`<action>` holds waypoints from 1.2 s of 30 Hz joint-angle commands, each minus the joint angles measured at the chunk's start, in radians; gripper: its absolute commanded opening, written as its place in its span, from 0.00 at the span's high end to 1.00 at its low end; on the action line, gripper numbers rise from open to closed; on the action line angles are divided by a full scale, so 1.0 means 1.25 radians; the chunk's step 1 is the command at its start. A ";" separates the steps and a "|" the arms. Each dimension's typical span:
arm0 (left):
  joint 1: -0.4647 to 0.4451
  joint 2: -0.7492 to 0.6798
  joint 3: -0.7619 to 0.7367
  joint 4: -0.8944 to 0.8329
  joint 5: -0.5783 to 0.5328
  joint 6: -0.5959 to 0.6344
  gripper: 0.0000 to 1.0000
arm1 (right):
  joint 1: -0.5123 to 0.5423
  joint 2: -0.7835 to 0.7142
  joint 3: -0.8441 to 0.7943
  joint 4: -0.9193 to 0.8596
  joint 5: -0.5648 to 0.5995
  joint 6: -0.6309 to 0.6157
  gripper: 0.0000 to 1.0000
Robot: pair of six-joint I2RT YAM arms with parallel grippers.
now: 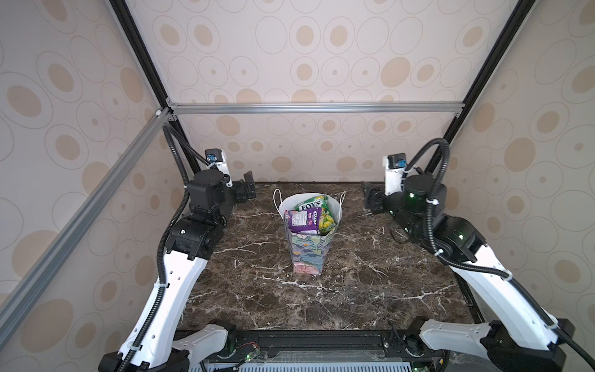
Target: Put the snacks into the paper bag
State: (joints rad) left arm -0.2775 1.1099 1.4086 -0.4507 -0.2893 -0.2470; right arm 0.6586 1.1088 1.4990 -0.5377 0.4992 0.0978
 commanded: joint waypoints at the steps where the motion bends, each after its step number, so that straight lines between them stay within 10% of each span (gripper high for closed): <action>1: 0.031 0.002 -0.122 0.045 -0.166 -0.038 0.00 | -0.075 -0.094 -0.139 -0.031 0.093 0.011 0.24; 9: 0.098 -0.072 -0.651 0.570 -0.276 -0.042 0.00 | -0.297 -0.230 -0.552 0.111 0.069 0.059 0.15; 16: 0.131 0.055 -0.894 1.010 -0.232 0.062 0.00 | -0.351 -0.159 -0.983 0.794 -0.015 -0.102 0.01; 31: 0.190 0.371 -0.936 1.417 0.148 0.192 0.00 | -0.441 0.379 -0.976 1.355 -0.214 -0.115 0.00; 36: 0.193 0.361 -0.929 1.382 0.154 0.188 0.00 | -0.459 0.367 -0.885 1.160 -0.269 -0.106 0.00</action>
State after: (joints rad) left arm -0.0410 1.5612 0.2195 1.2018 -0.1448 -0.0494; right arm 0.1104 1.5566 0.3382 0.8738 0.2340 -0.0299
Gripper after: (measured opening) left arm 0.997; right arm 0.998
